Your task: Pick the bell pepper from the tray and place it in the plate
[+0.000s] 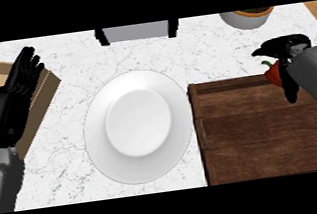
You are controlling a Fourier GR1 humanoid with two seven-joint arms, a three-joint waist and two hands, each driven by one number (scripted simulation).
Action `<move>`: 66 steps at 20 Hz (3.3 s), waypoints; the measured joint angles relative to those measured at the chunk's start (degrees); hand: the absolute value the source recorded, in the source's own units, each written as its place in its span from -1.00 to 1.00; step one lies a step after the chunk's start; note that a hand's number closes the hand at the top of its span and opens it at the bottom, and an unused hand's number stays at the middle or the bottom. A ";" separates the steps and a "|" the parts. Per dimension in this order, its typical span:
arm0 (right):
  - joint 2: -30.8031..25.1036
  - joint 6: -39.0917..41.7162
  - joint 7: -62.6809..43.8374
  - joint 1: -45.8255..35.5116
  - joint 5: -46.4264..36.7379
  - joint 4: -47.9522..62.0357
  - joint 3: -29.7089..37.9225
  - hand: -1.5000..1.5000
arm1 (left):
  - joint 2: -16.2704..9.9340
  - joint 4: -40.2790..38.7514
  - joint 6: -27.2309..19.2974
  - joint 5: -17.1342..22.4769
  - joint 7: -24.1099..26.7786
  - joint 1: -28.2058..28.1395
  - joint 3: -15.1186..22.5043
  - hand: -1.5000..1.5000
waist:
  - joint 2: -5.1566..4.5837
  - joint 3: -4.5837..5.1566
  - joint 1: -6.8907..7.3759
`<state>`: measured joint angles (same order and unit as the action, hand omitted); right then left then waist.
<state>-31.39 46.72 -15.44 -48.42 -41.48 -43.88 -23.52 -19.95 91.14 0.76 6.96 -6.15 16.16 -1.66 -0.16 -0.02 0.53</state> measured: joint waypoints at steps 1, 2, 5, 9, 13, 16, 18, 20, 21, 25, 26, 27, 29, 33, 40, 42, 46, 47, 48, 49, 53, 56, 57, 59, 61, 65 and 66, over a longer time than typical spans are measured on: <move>-0.10 -0.63 1.24 -0.36 -1.28 1.25 -0.47 1.00 | 0.23 -0.11 0.07 -0.20 0.05 0.21 0.03 0.00 | -0.03 0.00 0.09; 0.06 -2.23 2.67 0.25 -1.82 1.93 -0.36 1.00 | 0.27 -0.27 0.20 -0.31 0.32 0.31 -0.16 0.00 | -0.03 0.01 0.10; 0.32 -8.64 6.20 1.48 -3.00 1.78 0.28 1.00 | 0.39 0.49 0.73 -0.27 0.42 -0.64 -0.19 0.00 | -0.06 -0.03 0.24; 0.43 -16.43 10.21 1.10 -5.92 2.84 0.54 1.00 | 0.80 0.88 0.02 -1.24 -0.51 0.36 -0.20 0.00 | -0.03 0.04 0.27; 0.54 -24.88 7.72 4.85 -6.88 -0.98 2.57 1.00 | 0.75 1.37 -0.17 -1.37 -1.00 -1.04 -0.82 0.00 | 0.55 0.11 -1.13; -0.64 -32.43 3.82 11.69 -6.46 -4.81 5.38 1.00 | 0.04 0.99 -0.79 -1.44 -0.93 -2.67 -2.44 0.00 | 1.49 0.09 -4.18; -1.30 -37.15 1.48 16.21 -6.36 -8.39 6.85 1.00 | -0.30 1.11 -1.34 -1.46 -1.21 -3.38 -3.35 0.00 | 2.02 0.10 -5.90; -1.76 -41.39 -0.32 20.86 -6.18 -13.31 7.99 1.00 | -0.43 1.83 -1.57 -1.50 -1.25 -4.16 -3.73 0.00 | 2.27 0.11 -6.65; -1.88 -43.31 -0.83 23.35 -6.01 -16.10 8.37 1.00 | -0.66 2.05 -1.50 -1.34 -1.39 -4.62 -4.06 0.00 | 2.35 0.13 -6.93; -1.35 -47.25 -2.31 31.72 -3.86 -29.63 9.17 1.00 | -0.59 2.76 -1.45 -1.08 -1.36 -5.88 -4.43 0.00 | 2.43 0.20 -7.44; -0.91 -47.92 -2.74 32.89 -3.47 -33.40 9.08 1.00 | -0.56 2.52 -1.42 -1.22 -1.16 -5.78 -4.35 0.00 | 2.34 0.22 -7.44; -0.45 -48.59 -3.16 34.23 -3.18 -37.16 8.84 1.00 | -0.24 2.82 -1.42 -1.35 -0.71 -6.40 -4.11 0.00 | 2.36 0.23 -7.26; 0.67 -49.51 -3.92 36.92 -2.37 -44.97 8.08 1.00 | -0.54 2.92 -1.01 -1.12 -0.72 -6.51 -4.31 0.00 | 2.28 0.23 -7.00; 3.50 -50.44 -6.20 41.52 -0.18 -60.29 6.31 1.00 | -0.37 2.32 -0.52 -0.99 0.02 -5.88 -4.20 0.00 | 1.76 0.21 -5.97; 8.76 -45.83 -19.32 45.10 -4.17 -82.56 -1.95 1.00 | 0.80 1.76 0.60 -1.42 0.38 -3.75 -2.47 0.00 | 0.78 0.13 -2.59; 11.72 -43.34 -24.02 42.70 -6.78 -84.55 -5.24 1.00 | 1.37 2.19 0.50 -1.87 -0.07 -3.14 -1.86 0.00 | 0.60 0.13 -1.79; 19.43 -40.16 -30.52 35.49 -10.63 -82.47 -9.82 1.00 | 1.94 2.31 0.48 -2.76 -0.70 -1.74 -1.35 0.00 | 0.36 0.10 -0.83; 21.39 -39.76 -31.50 34.07 -11.10 -81.24 -10.51 1.00 | 1.56 1.64 1.13 -2.30 -0.67 -1.24 -1.99 0.00 | 0.30 0.10 -0.72; 23.50 -40.07 -31.94 32.37 -11.69 -78.88 -10.97 1.00 | 1.53 1.16 1.48 -2.27 -0.40 -1.11 -2.10 0.00 | 0.26 0.09 -0.57; 25.18 -40.33 -32.75 30.36 -11.62 -76.54 -11.40 1.00 | 1.78 0.30 1.42 -2.53 -0.25 -0.16 -2.01 0.00 | 0.20 0.09 -0.48; 29.02 -44.03 -35.22 21.88 -9.12 -66.23 -11.66 1.00 | 2.06 0.40 2.06 -2.61 -0.17 -0.37 -2.00 0.00 | 0.09 0.07 0.11; 30.23 -48.60 -36.83 16.02 -6.93 -57.54 -12.39 1.00 | 2.53 0.03 2.05 -2.96 -0.62 0.35 -1.82 0.00 | 0.03 0.06 0.34; 30.47 -50.83 -36.69 14.57 -6.62 -54.29 -12.99 1.00 | 2.38 -0.25 2.51 -2.83 -0.15 0.25 -2.03 0.00 | 0.01 0.06 0.44; 30.80 -53.62 -37.55 10.79 -5.32 -48.76 -13.89 1.00 | 2.60 0.19 2.47 -2.89 -0.89 0.91 -1.98 0.00 | 0.01 0.06 0.57; 31.02 -56.65 -36.75 7.70 -4.26 -42.05 -14.25 1.00 | 2.96 0.81 1.90 -3.33 -2.33 1.99 -1.60 0.00 | -0.05 0.05 0.82; 31.23 -63.13 -35.00 2.75 -0.41 -30.60 -16.85 1.00 | 3.26 1.68 2.31 -3.30 -2.17 1.08 -1.74 0.00 | -0.11 0.04 1.19; 31.26 -64.30 -34.41 1.84 0.65 -27.58 -17.75 1.00 | 3.34 1.45 2.46 -3.33 -2.30 1.61 -1.58 0.00 | -0.18 0.04 1.37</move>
<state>-0.13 -17.58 -49.84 -46.59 -40.83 -71.45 -41.27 -16.62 92.59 3.22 3.63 -8.45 17.76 -3.24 -0.34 0.03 1.90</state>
